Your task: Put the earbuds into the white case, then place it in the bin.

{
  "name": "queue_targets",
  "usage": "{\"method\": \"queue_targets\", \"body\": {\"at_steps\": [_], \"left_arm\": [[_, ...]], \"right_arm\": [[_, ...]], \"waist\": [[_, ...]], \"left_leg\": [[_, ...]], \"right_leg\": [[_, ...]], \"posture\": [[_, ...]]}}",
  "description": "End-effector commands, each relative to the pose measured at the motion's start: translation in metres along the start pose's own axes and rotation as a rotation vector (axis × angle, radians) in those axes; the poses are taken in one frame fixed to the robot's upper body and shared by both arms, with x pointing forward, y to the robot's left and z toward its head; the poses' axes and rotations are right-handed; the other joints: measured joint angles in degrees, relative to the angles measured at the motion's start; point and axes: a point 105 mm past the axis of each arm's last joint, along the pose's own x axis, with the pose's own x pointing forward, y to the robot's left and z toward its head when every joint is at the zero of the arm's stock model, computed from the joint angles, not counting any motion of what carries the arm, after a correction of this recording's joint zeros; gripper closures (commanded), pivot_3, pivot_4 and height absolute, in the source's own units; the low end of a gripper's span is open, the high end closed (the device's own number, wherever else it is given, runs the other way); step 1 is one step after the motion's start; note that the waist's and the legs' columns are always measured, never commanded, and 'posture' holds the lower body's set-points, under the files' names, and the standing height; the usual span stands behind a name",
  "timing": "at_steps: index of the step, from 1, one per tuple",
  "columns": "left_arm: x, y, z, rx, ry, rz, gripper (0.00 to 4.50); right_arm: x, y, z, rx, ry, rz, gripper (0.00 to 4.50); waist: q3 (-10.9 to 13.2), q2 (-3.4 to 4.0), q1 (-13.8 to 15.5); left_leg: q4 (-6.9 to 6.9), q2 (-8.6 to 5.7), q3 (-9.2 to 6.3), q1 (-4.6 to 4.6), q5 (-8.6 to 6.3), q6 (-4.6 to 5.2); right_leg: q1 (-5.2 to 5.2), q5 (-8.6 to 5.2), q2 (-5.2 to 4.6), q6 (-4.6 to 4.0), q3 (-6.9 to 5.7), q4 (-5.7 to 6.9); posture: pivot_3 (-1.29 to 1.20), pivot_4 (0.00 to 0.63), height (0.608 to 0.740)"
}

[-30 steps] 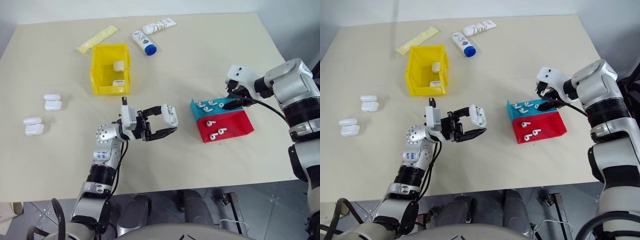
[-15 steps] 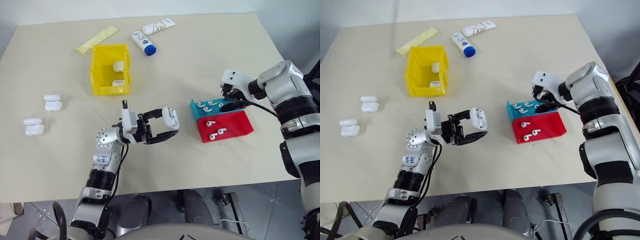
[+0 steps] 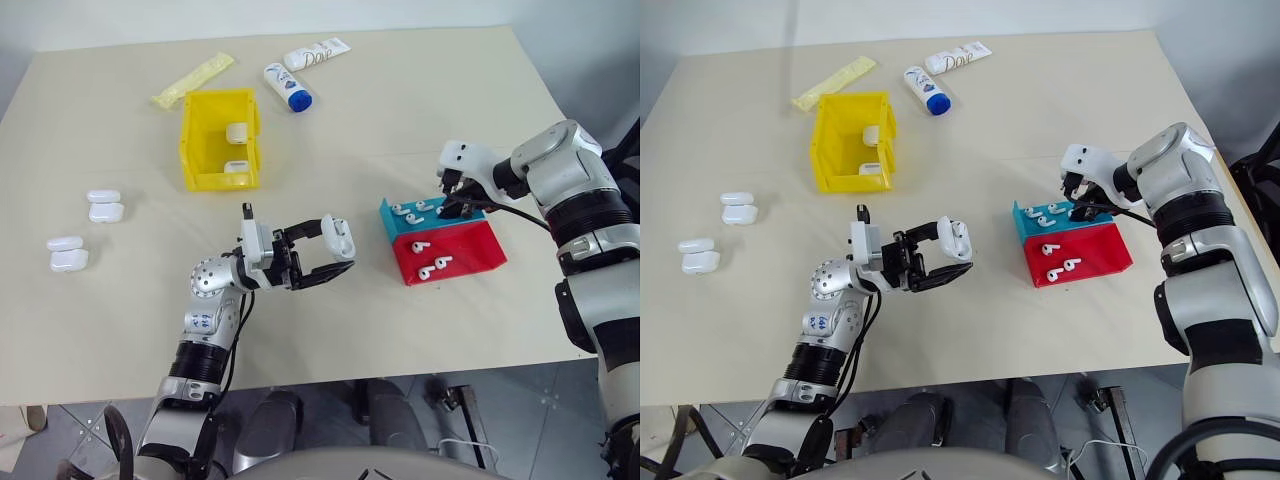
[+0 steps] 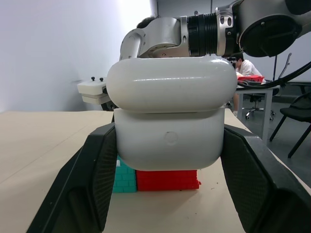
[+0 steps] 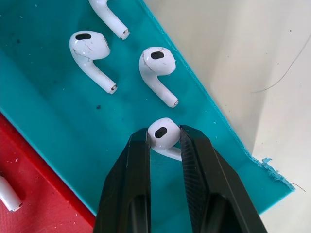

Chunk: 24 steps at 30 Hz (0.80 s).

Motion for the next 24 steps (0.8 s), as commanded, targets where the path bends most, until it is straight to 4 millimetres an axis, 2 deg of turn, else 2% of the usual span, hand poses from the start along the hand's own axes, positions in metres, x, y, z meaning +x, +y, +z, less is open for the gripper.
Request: {"method": "queue_targets", "body": {"at_steps": [1, 6, 9, 12, 14, 17, 20, 24], "left_arm": [[0.005, 0.0, 0.009, 0.037, -0.027, -0.016, 1.71], [0.008, 0.0, 0.006, 0.018, -0.033, -0.033, 1.71], [0.01, -0.002, 0.003, -0.005, -0.04, -0.057, 1.71], [0.014, 0.001, -0.002, -0.024, -0.046, -0.075, 1.71], [0.019, 0.004, -0.005, -0.034, -0.05, -0.089, 1.71], [0.024, 0.009, -0.009, -0.041, -0.054, -0.107, 1.71], [0.028, 0.014, -0.011, -0.045, -0.052, -0.138, 1.71], [0.035, 0.02, -0.012, -0.041, -0.054, -0.172, 1.71]], "right_arm": [[-0.012, -0.008, 0.007, 0.006, -0.041, -0.042, 4.0], [-0.036, -0.006, 0.024, -0.004, -0.201, -0.044, 4.0], [-0.058, 0.008, 0.033, -0.019, -0.33, -0.037, 4.0], [-0.079, 0.033, 0.045, 0.031, -0.501, -0.027, 4.0], [-0.092, 0.064, 0.054, 0.077, -0.643, 0.046, 4.0], [-0.101, 0.104, 0.058, 0.156, -0.776, 0.138, 4.0], [-0.103, 0.128, 0.063, 0.271, -0.872, 0.184, 4.0], [-0.105, 0.151, 0.074, 0.418, -1.015, 0.239, 4.0]], "waist": [[0.0, 0.01, 0.0], [0.0, 0.03, 0.1], [0.0, 0.02, 0.3], [0.0, 0.02, 0.5], [-0.1, 0.02, 0.7], [-0.1, 0.0, 1.2], [-0.2, -0.16, 1.5], [-0.3, -0.18, 1.6]], "left_leg": [[0.0, 0.0, 0.0, 0.0, 0.0, 0.0], [0.01, -0.01, 0.01, -0.05, 0.0, 0.0], [0.02, 0.0, -0.03, -0.06, 0.0, 0.0], [0.06, 0.0, -0.07, -0.06, 0.0, 0.0], [0.08, -0.01, -0.06, -0.06, 0.0, 0.0], [0.09, 0.01, -0.1, -0.07, 0.0, 0.0], [0.11, 0.02, -0.07, -0.05, 0.0, 0.0], [0.11, 0.01, -0.1, -0.05, 0.0, 0.0]], "right_leg": [[0.0, 0.0, 0.0, 0.0, 0.0, 0.0], [-0.06, 0.0, 0.0, 0.0, 0.02, 0.02], [-0.04, 0.0, 0.0, 0.0, -0.02, 0.01], [0.04, 0.0, -0.02, 0.0, -0.06, -0.03], [0.03, 0.01, -0.04, 0.01, -0.04, -0.01], [0.04, 0.01, -0.04, 0.01, -0.07, -0.01], [0.05, 0.02, -0.03, 0.0, -0.04, 0.01], [-0.01, 0.02, -0.03, -0.02, -0.02, 0.09]], "posture": [[0.0, 0.15, 0.74], [0.0, 0.15, 0.74], [0.0, 0.15, 0.74], [0.0, 0.15, 0.74], [0.0, 0.15, 0.74], [0.0, 0.15, 0.74], [0.0, 0.15, 0.74], [0.0, 0.15, 0.74]]}}
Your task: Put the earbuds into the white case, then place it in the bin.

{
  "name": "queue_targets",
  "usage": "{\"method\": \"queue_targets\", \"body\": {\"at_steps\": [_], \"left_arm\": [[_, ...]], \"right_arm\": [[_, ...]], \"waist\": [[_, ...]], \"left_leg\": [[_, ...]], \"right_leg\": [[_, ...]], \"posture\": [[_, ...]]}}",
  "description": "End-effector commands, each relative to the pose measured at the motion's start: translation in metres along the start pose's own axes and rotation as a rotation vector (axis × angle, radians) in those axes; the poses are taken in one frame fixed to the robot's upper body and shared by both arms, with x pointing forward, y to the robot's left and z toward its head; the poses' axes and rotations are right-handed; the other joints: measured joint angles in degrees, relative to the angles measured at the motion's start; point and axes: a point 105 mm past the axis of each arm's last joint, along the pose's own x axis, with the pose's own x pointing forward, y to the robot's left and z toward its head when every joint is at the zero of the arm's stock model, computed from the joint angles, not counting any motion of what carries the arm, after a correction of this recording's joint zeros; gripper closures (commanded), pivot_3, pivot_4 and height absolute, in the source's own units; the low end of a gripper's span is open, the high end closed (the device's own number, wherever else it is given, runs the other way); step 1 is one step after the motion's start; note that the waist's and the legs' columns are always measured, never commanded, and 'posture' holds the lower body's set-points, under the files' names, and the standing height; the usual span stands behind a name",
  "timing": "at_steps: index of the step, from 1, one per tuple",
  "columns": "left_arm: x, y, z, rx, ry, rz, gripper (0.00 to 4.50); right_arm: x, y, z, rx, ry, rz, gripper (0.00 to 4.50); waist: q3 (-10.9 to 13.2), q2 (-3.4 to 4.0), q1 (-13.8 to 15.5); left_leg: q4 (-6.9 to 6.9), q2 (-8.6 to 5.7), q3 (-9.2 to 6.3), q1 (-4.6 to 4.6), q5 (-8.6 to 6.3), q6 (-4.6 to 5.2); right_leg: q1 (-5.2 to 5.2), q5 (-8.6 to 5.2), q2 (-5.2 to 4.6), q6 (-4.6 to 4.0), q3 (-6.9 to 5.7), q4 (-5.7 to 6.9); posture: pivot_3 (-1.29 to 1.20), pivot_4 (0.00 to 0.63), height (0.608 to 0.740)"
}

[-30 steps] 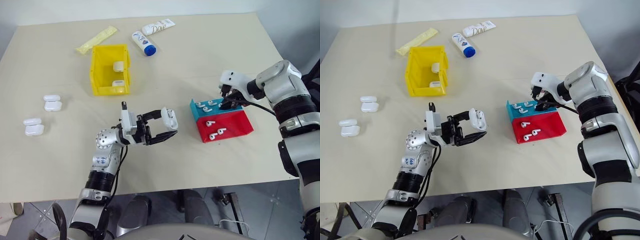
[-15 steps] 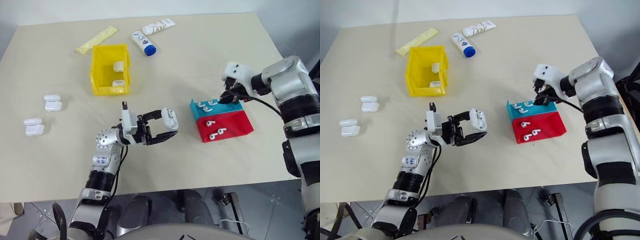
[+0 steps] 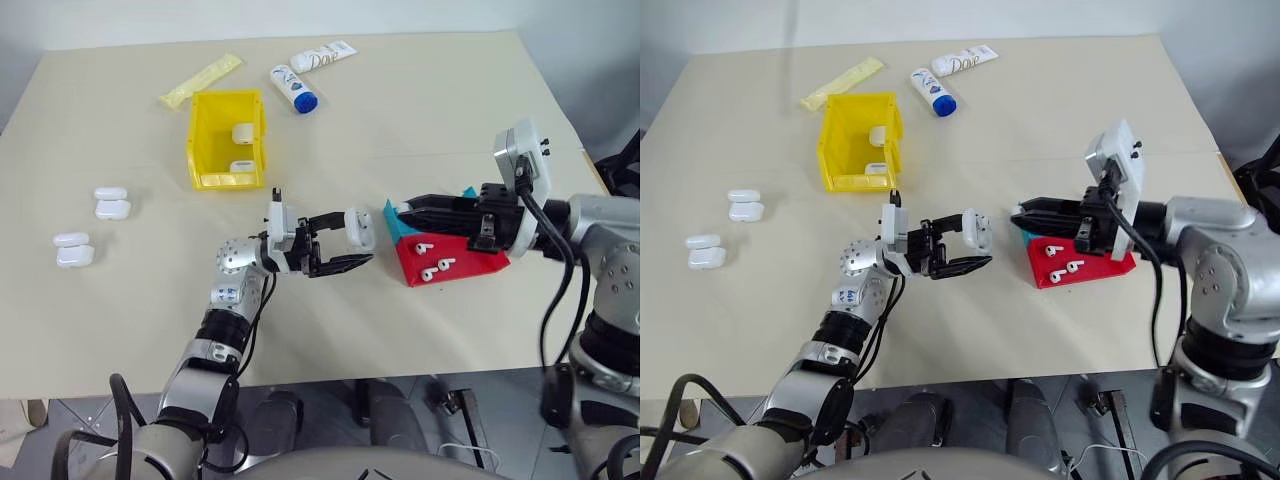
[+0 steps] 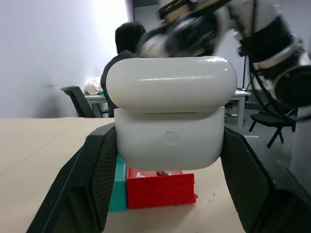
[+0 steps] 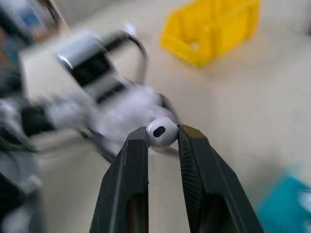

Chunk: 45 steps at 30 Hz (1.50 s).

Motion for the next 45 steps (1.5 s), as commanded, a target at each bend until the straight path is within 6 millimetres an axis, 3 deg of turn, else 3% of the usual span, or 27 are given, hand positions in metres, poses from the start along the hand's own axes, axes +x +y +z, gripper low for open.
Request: {"method": "queue_targets", "body": {"at_steps": [1, 9, 28, 45], "left_arm": [[0.006, 0.007, 0.006, 0.034, -0.017, -0.03, 1.71], [0.016, 0.013, 0.01, 0.042, -0.037, -0.075, 1.71], [0.023, 0.017, 0.022, 0.076, -0.096, -0.065, 1.71], [0.024, 0.013, 0.031, 0.134, -0.145, -0.064, 1.71]], "right_arm": [[0.001, 0.018, 0.002, 0.04, -0.095, -0.011, 4.0], [0.012, 0.018, -0.012, 0.161, -0.184, -0.077, 4.0], [0.019, 0.01, -0.034, 0.285, -0.153, -0.124, 4.0], [0.009, -0.031, -0.068, 0.401, -0.088, -0.359, 4.0]], "waist": [[0.0, 0.0, 0.0], [-0.1, -0.07, -0.2], [-0.2, -0.08, -1.4], [-0.3, -0.1, -1.5]], "left_leg": [[0.0, 0.0, 0.01, -0.01, 0.0, 0.0], [-0.03, -0.08, 0.05, -0.01, 0.03, 0.06], [-0.11, -0.05, 0.1, -0.03, 0.04, 0.07], [-0.12, -0.04, 0.12, -0.03, 0.05, 0.08]], "right_leg": [[-0.04, -0.01, 0.02, -0.01, 0.01, 0.02], [-0.12, 0.0, 0.01, -0.01, 0.07, 0.12], [-0.27, -0.02, 0.07, -0.04, 0.13, 0.19], [-0.28, -0.02, 0.09, -0.04, 0.15, 0.19]], "posture": [[0.0, 0.15, 0.74], [0.0, 0.15, 0.74], [0.0, 0.15, 0.74], [0.0, 0.15, 0.74]]}}
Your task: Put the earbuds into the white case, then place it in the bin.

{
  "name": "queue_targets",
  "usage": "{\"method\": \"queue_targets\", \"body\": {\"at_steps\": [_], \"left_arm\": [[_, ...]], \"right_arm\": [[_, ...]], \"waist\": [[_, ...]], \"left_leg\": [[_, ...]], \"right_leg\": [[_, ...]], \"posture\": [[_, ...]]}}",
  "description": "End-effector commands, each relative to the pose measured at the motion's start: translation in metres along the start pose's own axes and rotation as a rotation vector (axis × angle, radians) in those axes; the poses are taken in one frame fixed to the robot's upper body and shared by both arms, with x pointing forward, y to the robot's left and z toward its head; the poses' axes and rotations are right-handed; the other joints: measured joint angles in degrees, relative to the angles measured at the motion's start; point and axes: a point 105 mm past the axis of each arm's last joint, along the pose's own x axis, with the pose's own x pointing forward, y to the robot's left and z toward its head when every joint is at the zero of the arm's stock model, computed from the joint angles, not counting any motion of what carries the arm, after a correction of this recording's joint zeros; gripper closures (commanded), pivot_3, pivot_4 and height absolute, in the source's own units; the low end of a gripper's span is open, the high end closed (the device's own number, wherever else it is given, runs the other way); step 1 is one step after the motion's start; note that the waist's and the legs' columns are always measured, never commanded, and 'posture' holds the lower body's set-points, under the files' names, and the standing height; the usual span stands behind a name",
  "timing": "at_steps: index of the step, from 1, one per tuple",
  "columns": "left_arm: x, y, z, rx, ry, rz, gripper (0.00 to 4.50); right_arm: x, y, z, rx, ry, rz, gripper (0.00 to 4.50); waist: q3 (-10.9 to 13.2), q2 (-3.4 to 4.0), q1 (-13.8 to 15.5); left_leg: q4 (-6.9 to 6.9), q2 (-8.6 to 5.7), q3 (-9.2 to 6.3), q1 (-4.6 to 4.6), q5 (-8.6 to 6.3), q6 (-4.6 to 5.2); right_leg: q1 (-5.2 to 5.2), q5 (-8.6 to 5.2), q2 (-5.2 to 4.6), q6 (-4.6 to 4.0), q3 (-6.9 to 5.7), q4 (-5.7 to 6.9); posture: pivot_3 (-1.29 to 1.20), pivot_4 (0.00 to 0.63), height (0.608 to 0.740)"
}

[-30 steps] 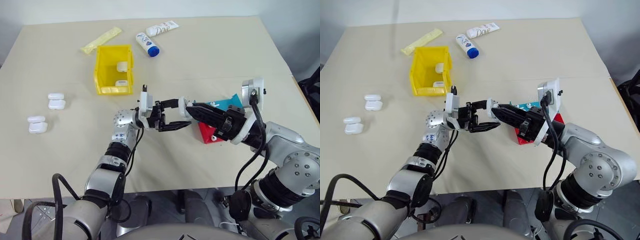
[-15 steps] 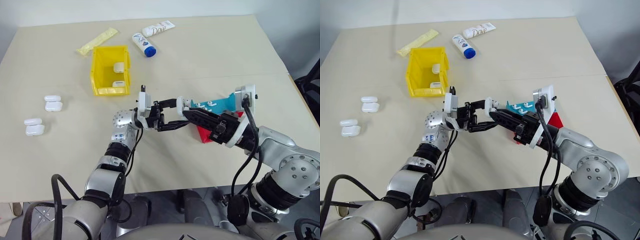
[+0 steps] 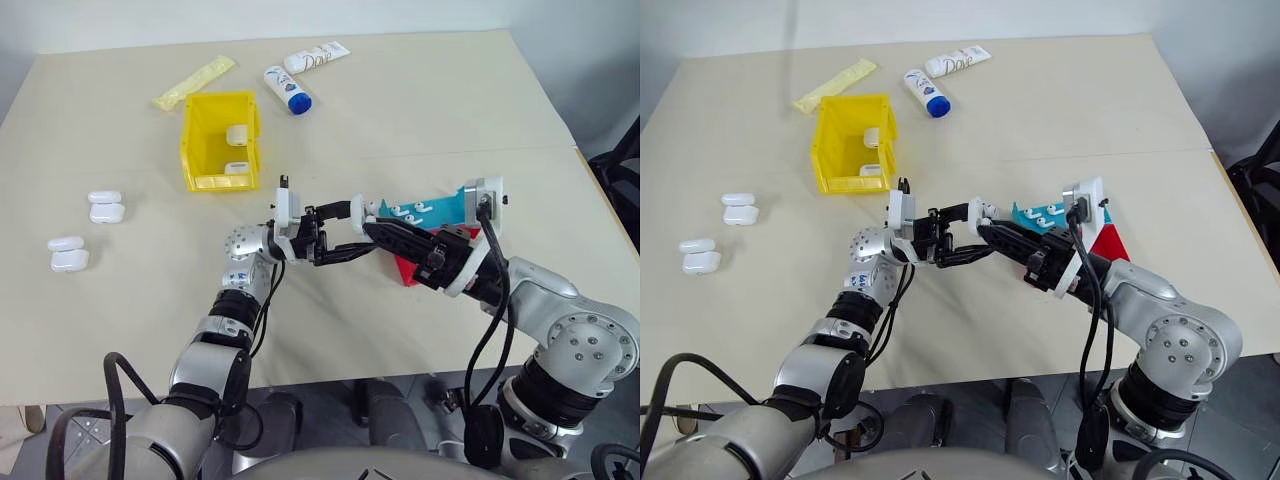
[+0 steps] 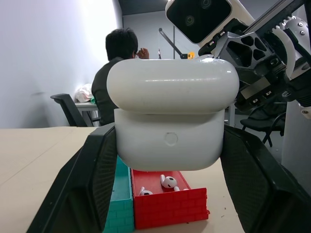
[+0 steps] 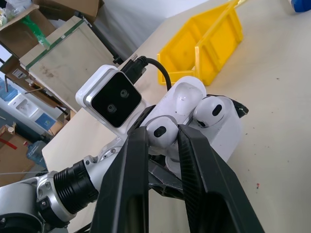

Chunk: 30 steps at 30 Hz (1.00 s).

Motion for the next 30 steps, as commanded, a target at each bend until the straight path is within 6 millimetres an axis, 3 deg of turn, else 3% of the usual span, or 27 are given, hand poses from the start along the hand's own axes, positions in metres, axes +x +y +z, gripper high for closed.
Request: {"method": "queue_targets", "body": {"at_steps": [1, 14, 30], "left_arm": [[0.015, 0.001, 0.032, 0.151, -0.1, -0.051, 1.71], [0.014, 0.003, 0.034, 0.173, -0.104, -0.041, 1.71], [0.014, 0.002, 0.032, 0.164, -0.098, -0.038, 1.71]], "right_arm": [[-0.015, -0.045, -0.015, 0.08, 0.065, -0.264, 4.0], [-0.026, -0.06, -0.027, 0.049, 0.201, -0.339, 4.0], [-0.025, -0.063, -0.007, -0.07, 0.236, -0.282, 4.0]], "waist": [[0.0, 0.0, 0.0], [0.0, -0.02, 0.1], [0.0, -0.07, 0.1]], "left_leg": [[0.0, 0.0, 0.0, 0.0, 0.0, 0.0], [0.0, 0.0, 0.01, 0.0, 0.0, 0.0], [0.01, 0.01, 0.04, -0.01, 0.01, 0.02]], "right_leg": [[0.0, 0.0, 0.0, 0.0, 0.0, 0.0], [0.0, 0.0, 0.0, 0.0, 0.0, -0.01], [0.02, 0.0, -0.03, 0.0, 0.0, -0.03]], "posture": [[0.0, 0.15, 0.74], [0.0, 0.15, 0.74], [0.0, 0.15, 0.74]]}}
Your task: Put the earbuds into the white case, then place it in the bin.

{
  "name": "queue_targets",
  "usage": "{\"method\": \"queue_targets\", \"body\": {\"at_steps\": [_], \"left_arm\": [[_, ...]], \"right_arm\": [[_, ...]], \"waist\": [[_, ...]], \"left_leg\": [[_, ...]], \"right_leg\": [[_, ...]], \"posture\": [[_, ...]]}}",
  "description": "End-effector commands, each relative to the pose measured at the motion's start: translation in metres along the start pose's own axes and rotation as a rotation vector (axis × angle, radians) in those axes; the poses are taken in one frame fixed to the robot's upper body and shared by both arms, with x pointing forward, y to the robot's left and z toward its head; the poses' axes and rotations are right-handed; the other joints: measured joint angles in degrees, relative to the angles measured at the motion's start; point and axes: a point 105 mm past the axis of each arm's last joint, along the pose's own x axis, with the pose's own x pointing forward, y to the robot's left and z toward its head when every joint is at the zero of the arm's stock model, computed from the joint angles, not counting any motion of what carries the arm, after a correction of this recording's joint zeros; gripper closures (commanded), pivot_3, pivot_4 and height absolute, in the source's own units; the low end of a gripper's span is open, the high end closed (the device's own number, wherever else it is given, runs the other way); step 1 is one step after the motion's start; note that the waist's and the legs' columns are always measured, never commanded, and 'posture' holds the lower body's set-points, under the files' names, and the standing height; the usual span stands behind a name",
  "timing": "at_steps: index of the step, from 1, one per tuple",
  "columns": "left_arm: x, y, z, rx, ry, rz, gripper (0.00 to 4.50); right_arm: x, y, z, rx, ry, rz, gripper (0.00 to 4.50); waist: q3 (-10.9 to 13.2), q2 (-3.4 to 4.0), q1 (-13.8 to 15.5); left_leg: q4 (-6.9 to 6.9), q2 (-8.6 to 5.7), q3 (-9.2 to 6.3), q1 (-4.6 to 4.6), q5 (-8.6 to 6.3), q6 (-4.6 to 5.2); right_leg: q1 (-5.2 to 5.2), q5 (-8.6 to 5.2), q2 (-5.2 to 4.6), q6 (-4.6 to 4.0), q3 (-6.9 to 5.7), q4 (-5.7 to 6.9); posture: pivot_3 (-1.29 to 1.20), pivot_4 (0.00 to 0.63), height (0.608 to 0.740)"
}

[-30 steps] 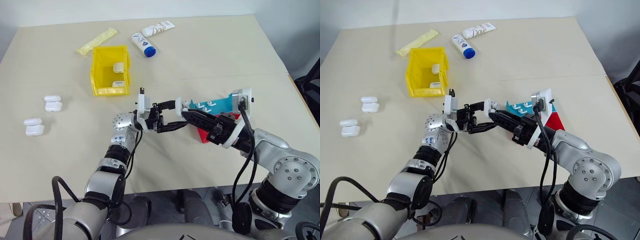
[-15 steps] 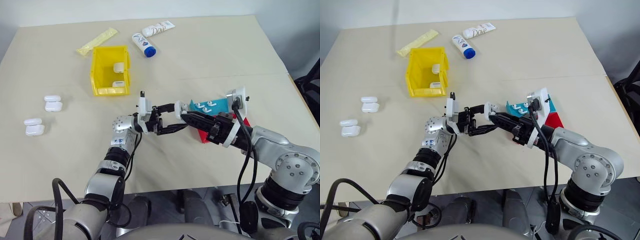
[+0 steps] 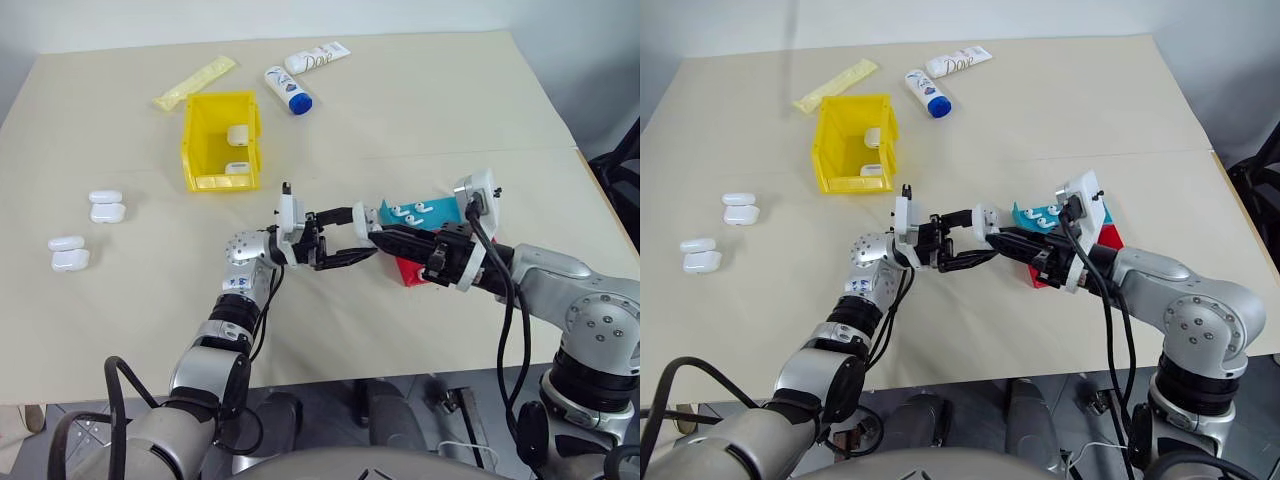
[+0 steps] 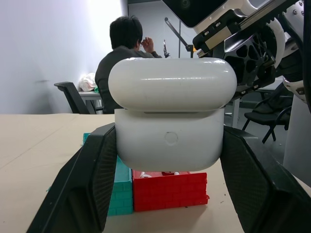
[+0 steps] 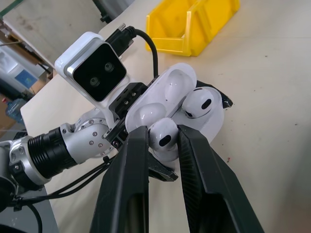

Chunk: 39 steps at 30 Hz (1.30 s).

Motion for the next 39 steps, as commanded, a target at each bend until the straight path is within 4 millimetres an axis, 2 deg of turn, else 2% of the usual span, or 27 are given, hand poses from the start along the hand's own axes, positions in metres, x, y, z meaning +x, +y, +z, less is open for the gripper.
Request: {"method": "queue_targets", "body": {"at_steps": [1, 9, 18, 31, 39], "left_arm": [[0.014, 0.003, 0.042, 0.173, -0.14, -0.054, 1.71], [0.015, 0.0, 0.039, 0.161, -0.135, -0.066, 1.71], [0.014, 0.0, 0.037, 0.152, -0.117, -0.069, 1.71], [0.01, 0.008, 0.036, 0.139, -0.097, -0.036, 1.71], [0.008, 0.012, 0.035, 0.13, -0.092, -0.019, 1.71]], "right_arm": [[-0.016, -0.048, -0.014, 0.065, 0.07, -0.243, 4.0], [-0.006, -0.034, -0.002, -0.009, 0.072, -0.157, 4.0], [-0.005, -0.014, 0.013, -0.095, 0.025, -0.068, 1.05], [-0.016, -0.003, 0.02, -0.138, 0.025, -0.039, 1.05], [-0.015, 0.002, 0.025, -0.163, 0.019, -0.031, 1.05]], "waist": [[0.0, 0.0, 0.0], [0.0, 0.0, 0.1], [0.0, -0.04, 0.1], [0.0, -0.04, 0.2], [0.0, -0.05, 0.3]], "left_leg": [[0.0, 0.0, 0.0, 0.0, 0.0, 0.0], [0.01, 0.01, -0.01, -0.01, 0.0, 0.0], [0.01, 0.01, 0.0, -0.03, 0.0, 0.0], [0.02, 0.0, -0.01, -0.04, 0.0, 0.01], [0.02, 0.0, -0.01, -0.04, 0.0, 0.01]], "right_leg": [[0.0, 0.0, 0.0, 0.0, 0.0, 0.0], [0.0, 0.0, 0.0, 0.0, -0.01, -0.01], [0.0, 0.0, -0.03, 0.01, -0.02, -0.05], [0.01, 0.0, -0.03, 0.01, -0.02, -0.06], [0.02, 0.0, -0.03, 0.01, -0.02, -0.07]], "posture": [[0.0, 0.15, 0.74], [0.0, 0.15, 0.74], [0.0, 0.15, 0.74], [0.0, 0.15, 0.74], [0.0, 0.15, 0.74]]}}
